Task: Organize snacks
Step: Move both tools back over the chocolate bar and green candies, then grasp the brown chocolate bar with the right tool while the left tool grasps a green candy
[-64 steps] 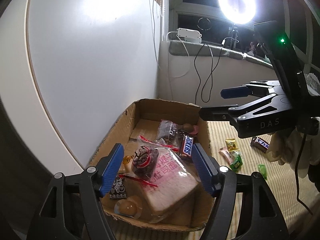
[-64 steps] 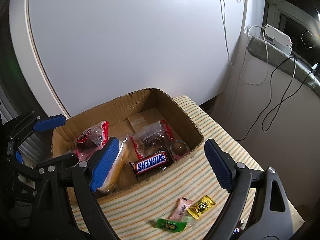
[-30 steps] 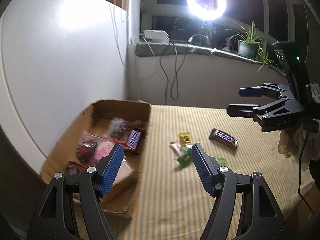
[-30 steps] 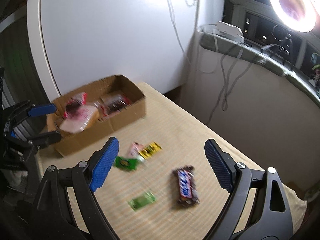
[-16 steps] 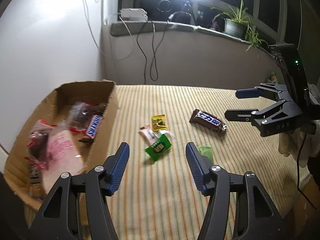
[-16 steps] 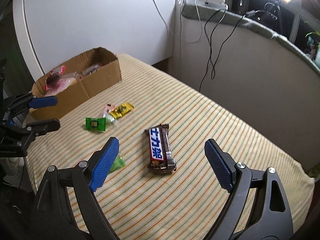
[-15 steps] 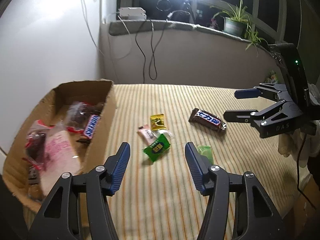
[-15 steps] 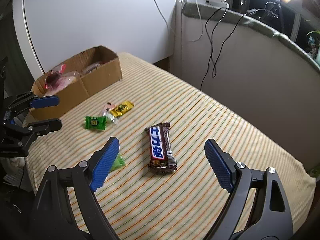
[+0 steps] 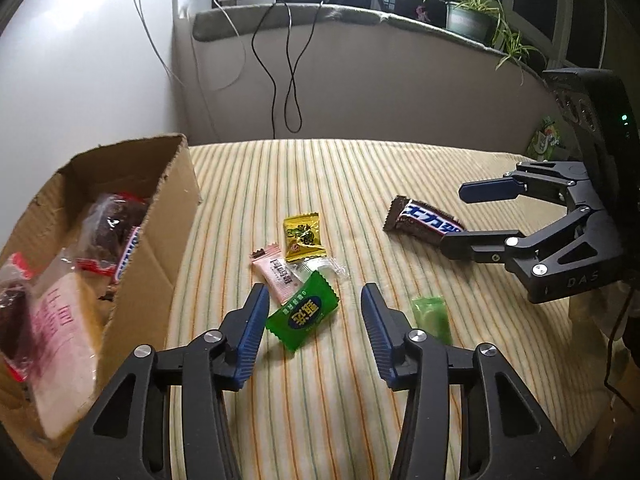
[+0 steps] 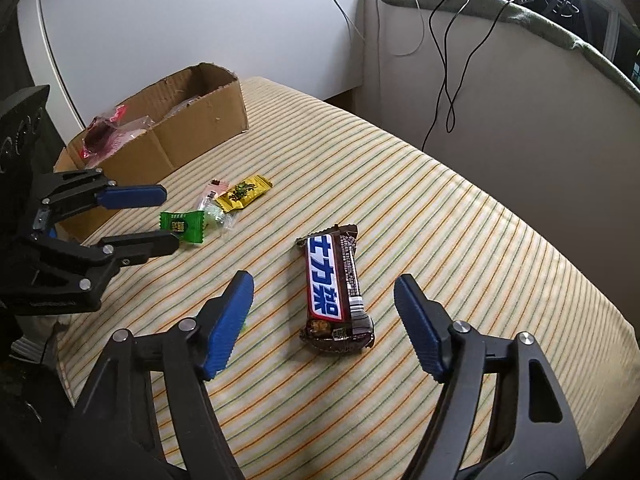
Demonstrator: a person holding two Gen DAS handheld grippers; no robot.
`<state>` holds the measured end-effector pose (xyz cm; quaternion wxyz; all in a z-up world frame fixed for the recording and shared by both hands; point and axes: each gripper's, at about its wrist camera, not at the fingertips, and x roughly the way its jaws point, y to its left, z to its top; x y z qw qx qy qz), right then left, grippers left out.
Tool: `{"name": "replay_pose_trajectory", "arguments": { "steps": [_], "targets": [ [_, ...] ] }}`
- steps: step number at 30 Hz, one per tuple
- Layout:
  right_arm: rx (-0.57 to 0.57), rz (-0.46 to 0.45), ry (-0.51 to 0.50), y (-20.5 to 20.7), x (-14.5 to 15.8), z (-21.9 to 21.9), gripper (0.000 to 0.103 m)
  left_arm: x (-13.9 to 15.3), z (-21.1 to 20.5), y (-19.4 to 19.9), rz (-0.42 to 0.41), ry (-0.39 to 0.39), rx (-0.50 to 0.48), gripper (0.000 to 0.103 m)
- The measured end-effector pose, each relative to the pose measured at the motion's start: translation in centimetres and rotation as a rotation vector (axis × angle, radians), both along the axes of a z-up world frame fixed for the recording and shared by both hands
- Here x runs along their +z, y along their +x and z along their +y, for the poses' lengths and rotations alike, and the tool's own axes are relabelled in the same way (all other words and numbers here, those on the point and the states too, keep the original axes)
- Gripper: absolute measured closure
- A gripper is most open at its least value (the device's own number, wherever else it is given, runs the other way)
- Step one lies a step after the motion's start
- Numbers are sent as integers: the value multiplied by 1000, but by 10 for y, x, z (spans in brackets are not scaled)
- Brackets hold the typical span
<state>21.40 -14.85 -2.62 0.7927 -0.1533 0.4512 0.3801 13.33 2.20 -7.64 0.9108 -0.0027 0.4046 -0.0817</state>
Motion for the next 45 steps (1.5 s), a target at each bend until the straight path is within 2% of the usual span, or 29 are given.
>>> {"name": "replay_pose_trajectory", "arguments": {
  "steps": [6, 10, 18, 20, 23, 26, 29, 32, 33, 39, 42, 45],
  "targets": [
    [6, 17, -2, 5, -6, 6, 31, -8, -2, 5, 39, 1, -21, 69],
    [11, 29, -10, 8, -11, 11, 36, -9, -3, 4, 53, 5, -37, 72],
    [12, 48, -26, 13, -20, 14, 40, -9, -6, 4, 65, 44, -44, 72],
    [17, 58, -33, 13, -24, 15, 51, -10, -7, 3, 70, 50, -55, 72],
    [22, 54, -42, 13, -25, 15, 58, -12, -8, 4, 78, 50, -65, 72],
    [18, 60, -36, 13, -24, 14, 72, -11, -6, 1, 78, 41, -66, 78],
    [18, 63, -33, 11, -23, 12, 73, -10, -8, -4, 73, 43, -67, 81],
    [14, 51, -38, 7, -22, 10, 73, -9, -9, -7, 67, 38, -58, 91],
    [12, 50, -36, 5, -21, 10, 73, -8, -8, -8, 67, 31, -57, 91],
    [19, 39, -54, -2, -20, 14, 73, -9, -14, -13, 60, 76, -74, 89],
    [18, 41, -50, -2, -19, 16, 73, -11, -12, -11, 70, 81, -73, 82],
    [20, 37, -55, -4, -18, 17, 73, -15, -8, -9, 82, 59, -70, 83]
  ]
}}
